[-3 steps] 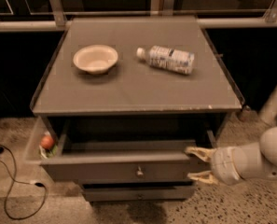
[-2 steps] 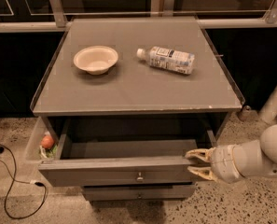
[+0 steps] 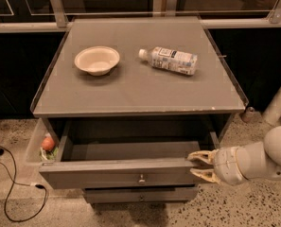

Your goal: Open top drawer

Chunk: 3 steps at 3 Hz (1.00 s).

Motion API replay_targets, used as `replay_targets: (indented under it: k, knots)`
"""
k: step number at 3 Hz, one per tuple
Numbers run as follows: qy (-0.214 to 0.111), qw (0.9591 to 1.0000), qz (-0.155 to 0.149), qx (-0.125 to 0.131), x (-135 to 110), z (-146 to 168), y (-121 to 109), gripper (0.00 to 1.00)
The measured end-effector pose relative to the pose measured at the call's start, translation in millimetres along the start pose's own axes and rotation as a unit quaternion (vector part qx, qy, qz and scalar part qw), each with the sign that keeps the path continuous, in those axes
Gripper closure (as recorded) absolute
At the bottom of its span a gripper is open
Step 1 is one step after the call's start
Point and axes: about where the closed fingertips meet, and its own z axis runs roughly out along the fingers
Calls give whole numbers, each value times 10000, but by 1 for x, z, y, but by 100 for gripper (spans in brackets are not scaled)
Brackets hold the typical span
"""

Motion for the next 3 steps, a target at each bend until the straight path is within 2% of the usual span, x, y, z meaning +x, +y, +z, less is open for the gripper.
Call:
replay_targets:
  k: [2,3]
  knots:
    - [0,10000,0,0,0,0,0,15]
    - [0,10000,0,0,0,0,0,0]
